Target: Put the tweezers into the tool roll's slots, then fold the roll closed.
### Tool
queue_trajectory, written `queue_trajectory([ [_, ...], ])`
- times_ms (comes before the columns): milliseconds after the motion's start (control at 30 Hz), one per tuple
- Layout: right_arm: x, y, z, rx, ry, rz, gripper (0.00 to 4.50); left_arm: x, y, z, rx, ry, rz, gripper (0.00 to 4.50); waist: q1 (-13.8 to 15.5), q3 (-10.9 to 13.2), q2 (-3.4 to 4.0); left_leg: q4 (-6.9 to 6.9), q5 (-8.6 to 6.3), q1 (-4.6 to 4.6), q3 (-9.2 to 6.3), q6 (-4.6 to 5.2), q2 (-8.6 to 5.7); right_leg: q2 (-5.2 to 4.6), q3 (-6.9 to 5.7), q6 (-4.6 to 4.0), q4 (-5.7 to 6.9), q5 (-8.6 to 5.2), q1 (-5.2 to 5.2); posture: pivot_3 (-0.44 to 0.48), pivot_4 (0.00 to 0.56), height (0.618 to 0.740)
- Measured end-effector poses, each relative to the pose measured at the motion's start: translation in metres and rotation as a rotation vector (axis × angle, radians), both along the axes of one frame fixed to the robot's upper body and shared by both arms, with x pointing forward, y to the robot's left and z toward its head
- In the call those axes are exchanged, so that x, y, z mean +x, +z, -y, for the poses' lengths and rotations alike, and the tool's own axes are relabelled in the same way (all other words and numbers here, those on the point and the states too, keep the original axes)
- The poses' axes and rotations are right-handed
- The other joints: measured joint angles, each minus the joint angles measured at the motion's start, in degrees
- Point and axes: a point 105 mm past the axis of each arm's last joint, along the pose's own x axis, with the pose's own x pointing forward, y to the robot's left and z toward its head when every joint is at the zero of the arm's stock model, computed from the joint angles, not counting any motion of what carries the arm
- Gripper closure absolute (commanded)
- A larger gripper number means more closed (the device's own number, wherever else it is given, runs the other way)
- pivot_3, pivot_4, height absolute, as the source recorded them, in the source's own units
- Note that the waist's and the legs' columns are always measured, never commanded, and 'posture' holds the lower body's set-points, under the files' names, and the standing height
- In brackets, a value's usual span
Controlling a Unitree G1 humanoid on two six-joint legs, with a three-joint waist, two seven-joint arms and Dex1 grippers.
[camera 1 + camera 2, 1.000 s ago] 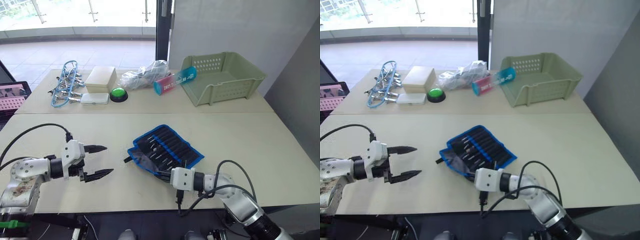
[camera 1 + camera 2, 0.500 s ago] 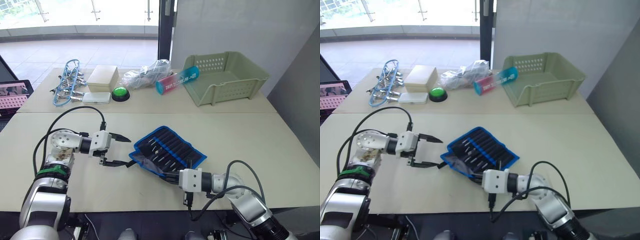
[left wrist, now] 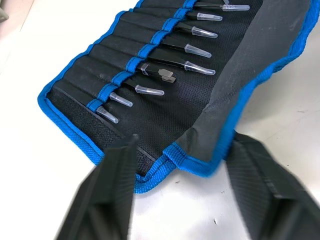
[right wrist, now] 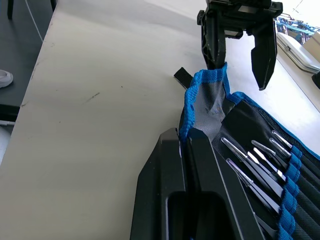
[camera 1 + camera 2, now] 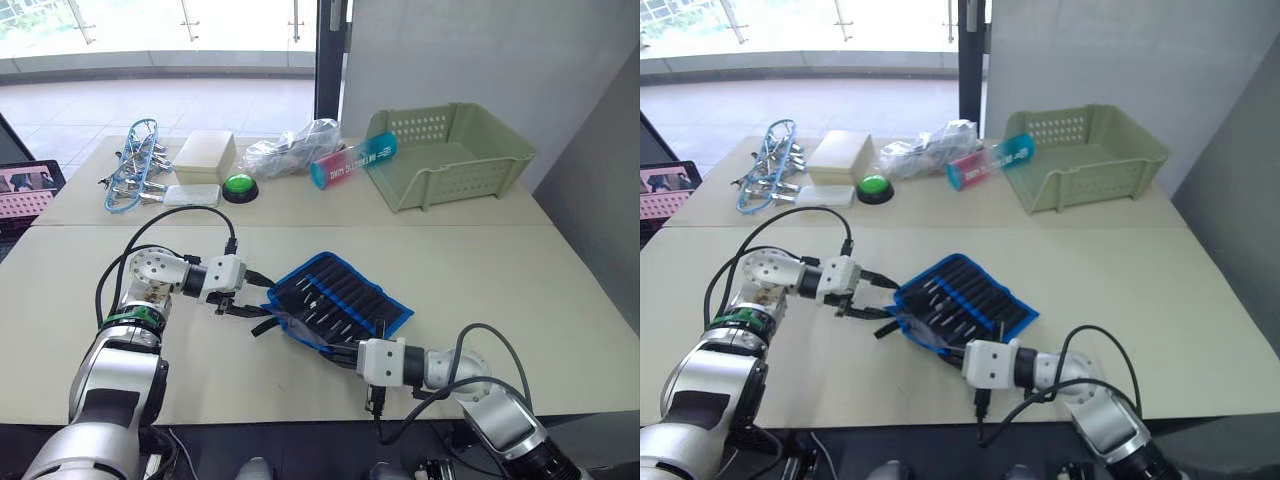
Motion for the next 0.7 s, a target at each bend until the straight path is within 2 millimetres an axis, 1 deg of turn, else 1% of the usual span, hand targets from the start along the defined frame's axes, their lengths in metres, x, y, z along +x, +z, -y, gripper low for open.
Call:
queue_trajectory([
  [33,0.000,0.000,0.000,0.001,-0.001,-0.001,4.50,0.000,-0.001,0.000,0.001,0.001,-0.003,3.12,0.0,0.0,0.00,0.00,0.00,0.00,0.00,0.00,0.00,0.00,0.00,0.00,0.01,0.00,0.00,0.000,0.150,0.716],
  [133,0.000,0.000,-0.001,0.005,-0.006,0.002,4.50,-0.001,-0.002,0.000,0.009,-0.003,-0.010,4.06,0.0,0.0,0.00,0.01,0.00,0.00,0.00,0.00,0.00,0.00,0.00,0.00,0.02,0.00,0.00,0.000,0.150,0.716],
  [167,0.001,0.000,-0.001,0.004,-0.008,0.004,4.50,-0.001,-0.003,0.000,0.019,-0.008,-0.013,4.47,0.0,0.0,0.00,0.01,0.00,0.00,0.00,0.00,0.00,0.00,0.00,0.00,0.02,0.00,0.01,0.000,0.150,0.716],
  [267,0.002,0.000,-0.001,0.001,-0.017,0.013,4.50,-0.004,-0.006,0.000,0.033,-0.020,-0.016,4.47,-0.1,0.0,0.00,0.01,0.00,0.01,0.00,0.00,0.00,0.00,0.00,0.00,0.04,0.00,0.01,0.000,0.150,0.716],
  [400,0.005,-0.001,-0.001,-0.021,-0.033,0.038,4.50,-0.012,-0.014,-0.001,0.049,-0.047,-0.037,4.47,-0.2,0.0,0.00,0.03,0.00,0.03,-0.01,0.00,0.00,0.00,0.02,0.00,0.10,0.00,0.01,0.000,0.150,0.716],
  [533,0.009,-0.003,-0.001,-0.048,-0.035,0.060,4.50,-0.020,-0.015,-0.007,0.072,-0.058,-0.054,4.47,-0.4,0.0,0.00,0.08,0.00,0.04,-0.01,0.00,0.00,0.00,0.04,0.00,0.16,0.00,0.01,0.000,0.150,0.716],
  [600,0.015,-0.002,-0.001,-0.076,-0.024,0.105,4.50,-0.031,-0.015,-0.017,0.086,-0.054,-0.088,4.47,-1.2,0.0,0.01,0.05,0.00,0.09,0.00,0.00,0.01,-0.01,0.08,0.00,0.20,0.00,0.00,0.000,0.150,0.716],
  [700,0.022,-0.001,0.001,-0.116,-0.015,0.171,4.50,-0.049,-0.016,-0.026,0.088,-0.058,-0.148,4.47,-1.4,0.0,0.03,0.03,0.01,0.12,-0.01,0.00,0.03,-0.01,0.09,0.00,0.30,0.00,-0.02,0.000,0.150,0.716],
])
